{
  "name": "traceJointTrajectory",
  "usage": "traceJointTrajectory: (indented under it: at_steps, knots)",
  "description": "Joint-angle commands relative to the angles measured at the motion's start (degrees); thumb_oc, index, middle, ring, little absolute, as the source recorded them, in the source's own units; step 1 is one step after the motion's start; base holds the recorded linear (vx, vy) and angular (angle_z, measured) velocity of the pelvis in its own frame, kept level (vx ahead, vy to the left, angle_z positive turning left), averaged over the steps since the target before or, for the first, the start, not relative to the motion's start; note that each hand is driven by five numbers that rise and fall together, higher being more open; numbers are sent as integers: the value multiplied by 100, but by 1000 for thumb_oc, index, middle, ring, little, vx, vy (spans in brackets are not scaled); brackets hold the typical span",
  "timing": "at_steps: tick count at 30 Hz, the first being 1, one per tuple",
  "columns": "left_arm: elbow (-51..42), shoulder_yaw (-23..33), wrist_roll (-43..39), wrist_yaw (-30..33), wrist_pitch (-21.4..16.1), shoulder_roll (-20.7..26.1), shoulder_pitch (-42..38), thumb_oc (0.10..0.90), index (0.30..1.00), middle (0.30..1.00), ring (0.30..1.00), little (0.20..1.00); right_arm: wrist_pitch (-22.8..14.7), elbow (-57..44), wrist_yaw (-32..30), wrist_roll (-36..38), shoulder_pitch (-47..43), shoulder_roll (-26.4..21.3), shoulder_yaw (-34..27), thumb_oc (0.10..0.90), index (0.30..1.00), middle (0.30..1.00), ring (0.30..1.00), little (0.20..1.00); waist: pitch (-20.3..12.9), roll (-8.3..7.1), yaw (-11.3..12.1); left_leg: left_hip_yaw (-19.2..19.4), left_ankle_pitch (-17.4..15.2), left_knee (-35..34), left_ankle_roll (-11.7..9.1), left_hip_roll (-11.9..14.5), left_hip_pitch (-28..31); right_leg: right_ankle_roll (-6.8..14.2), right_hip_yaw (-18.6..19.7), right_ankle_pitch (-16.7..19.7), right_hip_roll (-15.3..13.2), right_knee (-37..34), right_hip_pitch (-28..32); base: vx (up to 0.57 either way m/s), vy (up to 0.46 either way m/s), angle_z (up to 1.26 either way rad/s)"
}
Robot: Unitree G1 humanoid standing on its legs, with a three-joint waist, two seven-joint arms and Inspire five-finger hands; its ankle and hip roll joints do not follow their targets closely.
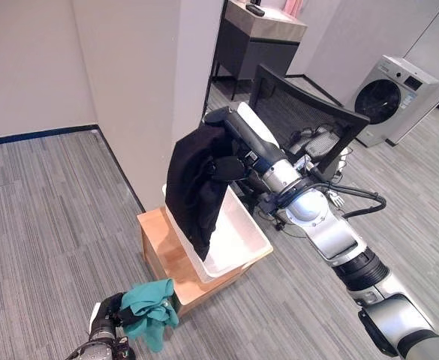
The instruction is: Pick up bed clothes into laundry basket.
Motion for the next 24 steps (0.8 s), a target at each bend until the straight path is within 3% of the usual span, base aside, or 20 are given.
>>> traceJointTrajectory:
  at_steps: [1, 4, 7, 9, 12, 16, 18, 20, 24]
  knots:
    - [-665, -36, -181, -125, -485, 663, -198, 400, 300, 300, 300, 300, -115, 721, -450, -106, -1039, -463, -358, 400, 300, 300, 300, 300, -75, -283, 132, -129, -863, 134, -17, 236, 324, 138, -94, -38, -311, 207, -50, 0, 0, 0]
    - [-518, -136, -203, -190, -551, 769, -245, 400, 300, 300, 300, 300, -87, 1603, -524, -89, -1429, -792, -255, 400, 300, 300, 300, 300, 25, -202, 189, -186, -793, 128, -31, 205, 201, 150, -161, -4, -329, 168, -103, 0, 0, 0]
    - [-466, -152, -206, -201, -570, 796, -260, 400, 300, 300, 300, 300, -84, 1837, -530, -66, -1563, -898, -213, 400, 300, 300, 300, 300, 50, -174, 194, -211, -764, 127, -36, 203, 144, 151, -182, 3, -336, 147, -125, 3, 6, 4]
    - [-458, -172, -267, -264, -651, 894, -249, 400, 300, 300, 300, 300, -105, 2533, -575, 25, -2053, -1306, -38, 400, 300, 300, 300, 300, 120, -82, 234, -265, -654, 113, -78, 189, -65, 166, -280, 26, -365, 79, -206, 10, 0, 6]
    - [-485, -174, -323, -303, -687, 916, -166, 400, 300, 300, 300, 300, -120, 2878, -571, 91, -2295, -1402, 65, 400, 300, 300, 300, 300, 149, 8, 256, -306, -584, 101, -103, 176, -227, 176, -337, 51, -387, 30, -280, 7, 6, 17]
    - [-542, -205, -355, -296, -687, 913, -195, 400, 300, 300, 300, 300, -145, 2868, -590, 114, -2311, -1173, 161, 400, 300, 300, 300, 300, 197, 111, 272, -330, -549, 91, -96, 145, -345, 178, -379, 67, -409, 12, -368, 0, 2, 2]
    - [-17, -297, -420, -233, -694, 870, -481, 400, 300, 300, 300, 300, -168, 2901, -599, 47, -2247, -859, 186, 400, 300, 300, 300, 300, 225, 148, 272, -337, -519, 84, -100, 146, -401, 168, -398, 54, -392, 8, -413, 17, 16, 4]
    - [62, -330, -423, -209, -701, 867, -565, 400, 300, 300, 300, 300, -178, 2861, -613, 55, -2224, -767, 186, 400, 300, 300, 300, 300, 229, 145, 276, -345, -512, 82, -102, 145, -420, 165, -414, 54, -389, 7, -424, 0, 0, 0]
    - [30, -413, -420, -137, -681, 854, -677, 400, 300, 300, 300, 300, -134, 2846, -747, 177, -2078, -123, 8, 400, 300, 300, 300, 300, 292, 114, 355, -405, -499, 67, -89, 151, -508, 152, -447, 61, -362, -1, -457, 15, -10, 4]
